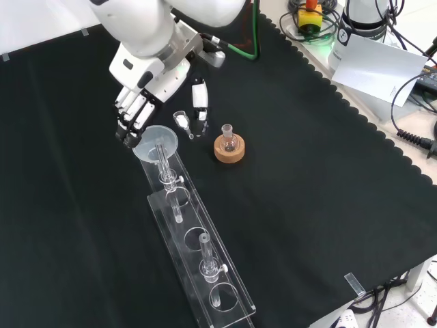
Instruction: Pick up the funnel from the transparent funnel stand.
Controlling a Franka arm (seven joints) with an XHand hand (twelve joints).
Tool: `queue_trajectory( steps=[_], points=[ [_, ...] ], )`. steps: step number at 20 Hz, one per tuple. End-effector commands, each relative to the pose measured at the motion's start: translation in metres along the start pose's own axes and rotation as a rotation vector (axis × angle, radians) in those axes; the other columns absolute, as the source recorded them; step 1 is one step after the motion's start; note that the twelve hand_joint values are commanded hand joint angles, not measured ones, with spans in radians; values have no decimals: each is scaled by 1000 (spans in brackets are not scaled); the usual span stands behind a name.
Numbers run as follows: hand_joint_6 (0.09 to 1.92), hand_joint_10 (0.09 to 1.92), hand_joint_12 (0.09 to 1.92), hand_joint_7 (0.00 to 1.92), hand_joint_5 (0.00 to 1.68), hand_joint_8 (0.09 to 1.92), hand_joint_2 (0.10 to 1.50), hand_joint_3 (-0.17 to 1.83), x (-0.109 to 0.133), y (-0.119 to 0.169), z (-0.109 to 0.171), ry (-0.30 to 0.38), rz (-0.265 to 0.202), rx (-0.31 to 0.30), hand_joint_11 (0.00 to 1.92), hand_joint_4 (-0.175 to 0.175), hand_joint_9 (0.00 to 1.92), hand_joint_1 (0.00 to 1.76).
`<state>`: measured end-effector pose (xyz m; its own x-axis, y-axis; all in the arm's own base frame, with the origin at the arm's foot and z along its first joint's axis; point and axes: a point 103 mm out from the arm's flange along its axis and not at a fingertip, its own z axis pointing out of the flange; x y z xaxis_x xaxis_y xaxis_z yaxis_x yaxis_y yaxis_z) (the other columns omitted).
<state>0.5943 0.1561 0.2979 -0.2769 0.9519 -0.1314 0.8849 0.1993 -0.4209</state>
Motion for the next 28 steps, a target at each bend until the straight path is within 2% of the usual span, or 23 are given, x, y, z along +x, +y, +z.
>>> queue_trajectory(
  steps=[1, 10, 20, 28],
  points=[
    [87, 827, 1406, 0, 67, 328, 760, 213, 7, 10, 7, -16, 0, 36, 177, -29, 91, 511],
    [87, 825, 1407, 0, 55, 325, 750, 206, 18, 18, 9, -48, 0, 45, 180, -33, 78, 507],
    [87, 839, 1406, 0, 46, 296, 749, 199, 9, 18, 9, -74, 32, 22, 176, -35, 25, 528],
    [87, 851, 1408, 0, 63, 302, 750, 196, 7, 21, 11, -78, 39, 20, 175, -41, 37, 548]
  ],
)
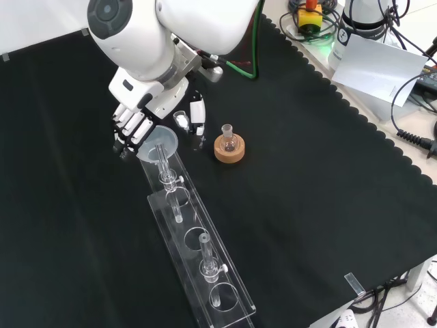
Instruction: Pick up the funnel from the transparent funnel stand.
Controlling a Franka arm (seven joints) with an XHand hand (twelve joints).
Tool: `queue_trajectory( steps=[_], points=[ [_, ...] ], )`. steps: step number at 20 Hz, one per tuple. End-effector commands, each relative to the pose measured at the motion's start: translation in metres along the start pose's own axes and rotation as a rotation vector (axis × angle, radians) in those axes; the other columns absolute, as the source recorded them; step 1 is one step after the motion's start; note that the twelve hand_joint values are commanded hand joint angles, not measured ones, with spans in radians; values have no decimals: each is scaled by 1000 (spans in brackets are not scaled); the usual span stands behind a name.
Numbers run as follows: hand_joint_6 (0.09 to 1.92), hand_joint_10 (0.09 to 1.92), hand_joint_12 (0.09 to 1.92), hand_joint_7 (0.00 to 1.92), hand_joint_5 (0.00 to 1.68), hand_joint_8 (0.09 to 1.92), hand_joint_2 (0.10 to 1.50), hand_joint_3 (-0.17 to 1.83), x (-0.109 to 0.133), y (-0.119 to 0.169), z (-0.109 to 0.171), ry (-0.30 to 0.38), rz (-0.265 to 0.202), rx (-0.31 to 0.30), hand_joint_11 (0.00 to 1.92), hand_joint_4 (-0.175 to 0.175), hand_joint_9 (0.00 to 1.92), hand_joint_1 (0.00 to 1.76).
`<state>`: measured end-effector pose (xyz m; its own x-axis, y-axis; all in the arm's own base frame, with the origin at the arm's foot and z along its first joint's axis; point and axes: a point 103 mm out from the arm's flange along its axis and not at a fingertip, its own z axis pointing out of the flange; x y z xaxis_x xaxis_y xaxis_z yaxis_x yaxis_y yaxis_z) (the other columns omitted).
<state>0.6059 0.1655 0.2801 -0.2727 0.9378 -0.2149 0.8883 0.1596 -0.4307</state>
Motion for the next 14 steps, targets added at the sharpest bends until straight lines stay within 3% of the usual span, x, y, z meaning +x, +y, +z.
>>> queue_trajectory(
  steps=[1, 14],
  points=[
    [87, 852, 1408, 0, 66, 312, 750, 196, 0, 3, 3, 1, 1, 4, 175, -41, 41, 549],
    [87, 850, 1406, 0, 74, 340, 753, 193, -3, 13, 12, 13, 0, 13, 177, -43, 49, 548]
  ],
)
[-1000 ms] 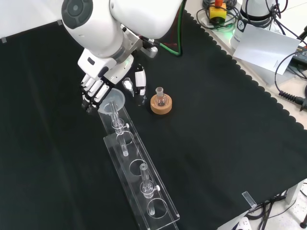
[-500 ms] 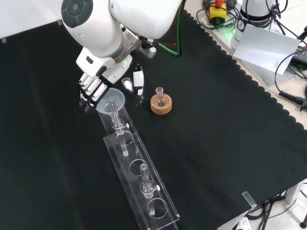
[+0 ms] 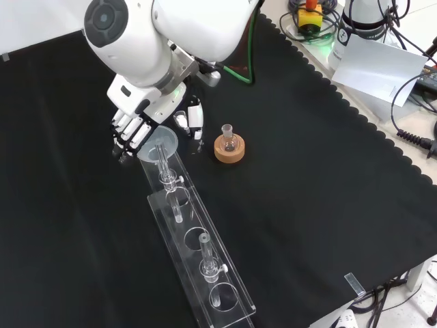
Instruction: Pick up the funnel from the transparent funnel stand.
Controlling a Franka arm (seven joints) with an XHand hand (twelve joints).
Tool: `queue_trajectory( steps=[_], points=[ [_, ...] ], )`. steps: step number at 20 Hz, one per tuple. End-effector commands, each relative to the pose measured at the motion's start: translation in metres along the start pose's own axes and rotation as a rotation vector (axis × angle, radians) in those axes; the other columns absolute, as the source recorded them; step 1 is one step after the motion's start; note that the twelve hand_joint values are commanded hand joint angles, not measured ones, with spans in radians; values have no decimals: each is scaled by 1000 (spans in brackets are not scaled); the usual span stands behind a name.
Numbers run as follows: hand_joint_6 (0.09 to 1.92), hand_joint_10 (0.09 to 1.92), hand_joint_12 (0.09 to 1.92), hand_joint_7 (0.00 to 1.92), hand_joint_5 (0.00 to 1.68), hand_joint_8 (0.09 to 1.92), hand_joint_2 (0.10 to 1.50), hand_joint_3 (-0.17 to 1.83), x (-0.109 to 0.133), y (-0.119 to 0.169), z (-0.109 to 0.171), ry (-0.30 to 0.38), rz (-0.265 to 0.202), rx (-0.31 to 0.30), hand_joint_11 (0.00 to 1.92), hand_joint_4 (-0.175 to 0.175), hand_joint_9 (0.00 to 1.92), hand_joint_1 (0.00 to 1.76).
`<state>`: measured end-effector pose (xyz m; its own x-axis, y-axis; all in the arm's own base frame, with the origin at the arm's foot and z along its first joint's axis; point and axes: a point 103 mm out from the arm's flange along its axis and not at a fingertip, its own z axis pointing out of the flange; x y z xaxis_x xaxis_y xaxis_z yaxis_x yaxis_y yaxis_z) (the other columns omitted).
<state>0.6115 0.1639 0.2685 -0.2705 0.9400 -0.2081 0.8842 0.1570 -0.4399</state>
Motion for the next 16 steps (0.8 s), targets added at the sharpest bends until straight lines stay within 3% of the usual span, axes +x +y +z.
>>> queue_trajectory(
  steps=[1, 10, 16],
  points=[
    [87, 849, 1406, 0, 74, 339, 753, 193, -3, 3, 4, 6, 1, 5, 177, -43, 47, 547],
    [87, 847, 1405, 0, 79, 368, 754, 192, -14, 10, 10, 3, 5, 19, 174, -44, 64, 547],
    [87, 770, 1402, 21, 102, 624, 756, 198, -14, 12, 13, -18, 7, 34, 187, -50, 251, 558]
  ],
)
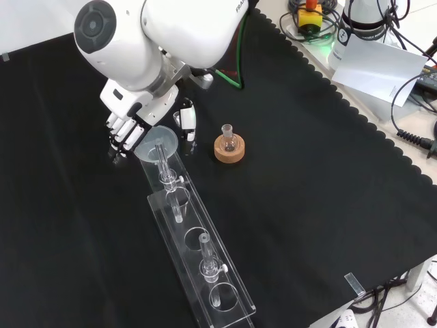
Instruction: Pick up the funnel from the transparent funnel stand.
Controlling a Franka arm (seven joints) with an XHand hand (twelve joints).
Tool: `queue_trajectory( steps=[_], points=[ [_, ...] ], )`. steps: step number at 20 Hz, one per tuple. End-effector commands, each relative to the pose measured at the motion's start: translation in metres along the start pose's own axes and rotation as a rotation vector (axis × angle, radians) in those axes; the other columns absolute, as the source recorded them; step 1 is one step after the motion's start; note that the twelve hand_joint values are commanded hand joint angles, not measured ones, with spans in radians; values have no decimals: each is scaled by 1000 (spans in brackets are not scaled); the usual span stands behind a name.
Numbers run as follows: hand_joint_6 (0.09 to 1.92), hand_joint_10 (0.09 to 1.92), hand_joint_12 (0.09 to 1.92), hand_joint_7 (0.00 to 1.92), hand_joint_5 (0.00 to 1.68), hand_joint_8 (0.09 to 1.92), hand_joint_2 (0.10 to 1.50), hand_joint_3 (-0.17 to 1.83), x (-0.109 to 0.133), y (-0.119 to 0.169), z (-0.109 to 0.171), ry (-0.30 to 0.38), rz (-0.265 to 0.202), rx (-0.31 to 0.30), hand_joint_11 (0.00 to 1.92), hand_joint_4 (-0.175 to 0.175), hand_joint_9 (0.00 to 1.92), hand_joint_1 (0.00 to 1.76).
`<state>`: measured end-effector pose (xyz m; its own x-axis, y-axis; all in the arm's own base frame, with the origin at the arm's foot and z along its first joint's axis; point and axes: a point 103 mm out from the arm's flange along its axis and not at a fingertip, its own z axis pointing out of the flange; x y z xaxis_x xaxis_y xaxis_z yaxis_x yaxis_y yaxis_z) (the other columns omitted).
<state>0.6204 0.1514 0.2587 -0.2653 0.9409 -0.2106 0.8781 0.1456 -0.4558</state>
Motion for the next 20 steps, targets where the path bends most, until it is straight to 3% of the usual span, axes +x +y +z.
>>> queue_trajectory(
  steps=[1, 7, 14, 20],
  points=[
    [87, 755, 1398, 42, 115, 657, 757, 202, -1, 2, 3, -25, 2, 14, 196, -52, 301, 566],
    [87, 640, 1363, 386, 310, 730, 752, 284, 4, -3, -6, -33, 10, -53, 276, -61, 666, 661],
    [150, 632, 1326, 570, 594, 762, 752, 345, 4, -10, -15, -48, 17, -83, 339, -54, 817, 709],
    [571, 636, 1314, 616, 514, 783, 717, 429, -1, -20, -28, -65, 33, -133, 366, -53, 868, 738]
  ],
)
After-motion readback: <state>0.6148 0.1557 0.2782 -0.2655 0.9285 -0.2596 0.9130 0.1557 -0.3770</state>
